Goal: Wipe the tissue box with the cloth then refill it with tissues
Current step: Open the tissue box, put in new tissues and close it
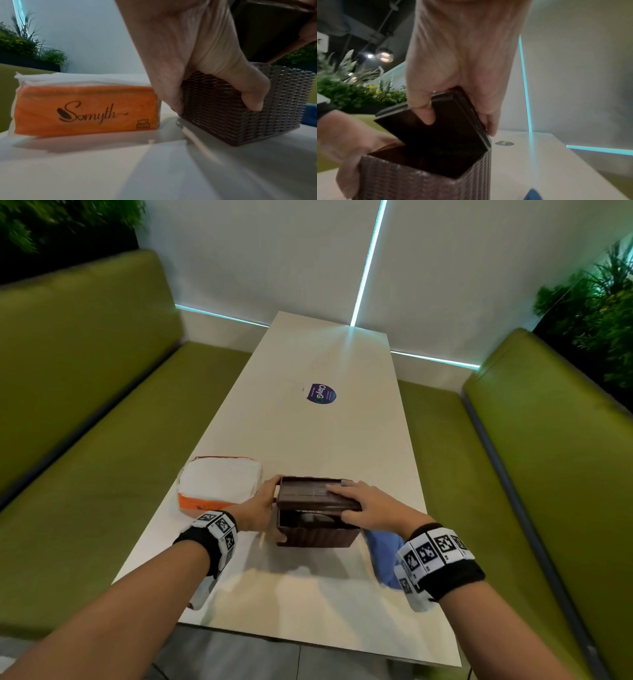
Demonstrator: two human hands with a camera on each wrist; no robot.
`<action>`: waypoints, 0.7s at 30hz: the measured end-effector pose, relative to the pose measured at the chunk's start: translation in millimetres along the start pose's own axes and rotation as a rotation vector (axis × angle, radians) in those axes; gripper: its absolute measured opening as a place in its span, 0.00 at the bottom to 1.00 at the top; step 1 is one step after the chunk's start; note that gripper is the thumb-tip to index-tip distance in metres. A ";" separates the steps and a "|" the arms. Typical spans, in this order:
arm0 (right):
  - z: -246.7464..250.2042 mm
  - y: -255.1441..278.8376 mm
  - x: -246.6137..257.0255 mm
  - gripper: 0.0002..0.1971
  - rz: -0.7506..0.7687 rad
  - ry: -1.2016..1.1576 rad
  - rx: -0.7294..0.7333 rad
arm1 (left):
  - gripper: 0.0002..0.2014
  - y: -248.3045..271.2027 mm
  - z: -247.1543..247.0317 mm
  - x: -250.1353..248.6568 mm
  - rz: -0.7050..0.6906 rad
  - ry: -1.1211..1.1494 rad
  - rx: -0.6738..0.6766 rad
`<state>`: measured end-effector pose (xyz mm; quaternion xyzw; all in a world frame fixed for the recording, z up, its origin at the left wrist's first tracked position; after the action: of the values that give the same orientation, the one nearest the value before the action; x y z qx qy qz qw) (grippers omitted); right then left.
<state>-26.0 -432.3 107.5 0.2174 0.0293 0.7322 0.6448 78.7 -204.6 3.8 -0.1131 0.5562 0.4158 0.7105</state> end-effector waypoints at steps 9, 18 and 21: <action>20.5 45.3 8.5 0.14 0.028 -0.156 -0.657 | 0.66 10.0 -1.4 -5.9 -0.001 0.030 0.030; -66.7 75.2 14.2 0.07 -0.118 -0.592 -0.287 | 0.39 44.3 -9.2 12.8 -0.038 -0.007 -0.038; -106.9 61.8 8.4 0.09 -0.188 -0.626 -0.190 | 0.27 63.4 -14.5 16.1 -0.043 -0.030 -0.042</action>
<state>-122.2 -409.2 33.2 0.3670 -0.2187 0.5666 0.7046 23.7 -166.3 3.6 -0.1335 0.5340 0.4139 0.7251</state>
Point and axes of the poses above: each hand's wrist, its own y-axis away from the middle knuckle, its own z-axis out of the back of the hand, x = y × z, the point moved 1 cm from there along -y, towards the middle knuckle, and after that the axes turned 9 degrees about y, right-handed, at the moved point
